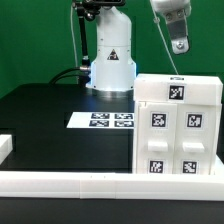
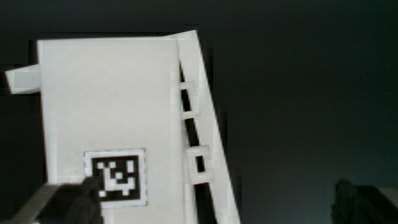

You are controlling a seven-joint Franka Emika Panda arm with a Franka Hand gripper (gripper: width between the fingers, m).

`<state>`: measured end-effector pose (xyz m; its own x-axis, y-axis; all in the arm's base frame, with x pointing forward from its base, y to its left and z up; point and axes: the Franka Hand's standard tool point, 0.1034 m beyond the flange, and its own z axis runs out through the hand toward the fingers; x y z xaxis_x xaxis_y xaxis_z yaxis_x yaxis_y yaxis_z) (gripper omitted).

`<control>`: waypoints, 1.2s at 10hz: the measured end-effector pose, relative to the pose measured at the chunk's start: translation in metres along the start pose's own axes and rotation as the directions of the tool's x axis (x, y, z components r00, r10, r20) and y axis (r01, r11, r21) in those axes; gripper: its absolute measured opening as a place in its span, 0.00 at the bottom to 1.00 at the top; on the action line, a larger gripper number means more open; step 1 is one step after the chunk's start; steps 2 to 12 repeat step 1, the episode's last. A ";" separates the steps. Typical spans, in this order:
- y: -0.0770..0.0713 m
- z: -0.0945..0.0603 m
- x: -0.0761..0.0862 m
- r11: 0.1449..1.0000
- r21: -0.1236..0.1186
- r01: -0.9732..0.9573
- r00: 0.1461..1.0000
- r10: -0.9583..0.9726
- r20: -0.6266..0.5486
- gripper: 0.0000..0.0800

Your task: Assemble cabinet

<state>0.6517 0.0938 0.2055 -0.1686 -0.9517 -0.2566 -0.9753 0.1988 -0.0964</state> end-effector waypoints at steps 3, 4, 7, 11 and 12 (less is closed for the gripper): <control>0.000 0.000 0.000 1.000 -0.001 0.000 1.000 0.000 0.000 0.81; 0.000 0.000 0.000 1.000 -0.001 0.000 1.000 0.000 0.000 0.81; 0.000 0.000 0.000 1.000 -0.001 0.000 1.000 0.000 0.000 0.81; 0.000 0.000 0.000 1.000 -0.001 0.000 1.000 0.000 0.000 0.81; 0.000 0.000 0.000 1.000 -0.001 0.000 1.000 0.000 0.000 0.81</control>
Offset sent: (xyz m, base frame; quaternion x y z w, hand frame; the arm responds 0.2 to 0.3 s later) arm 0.0000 0.0000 0.0000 0.0000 0.0000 0.0000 1.0000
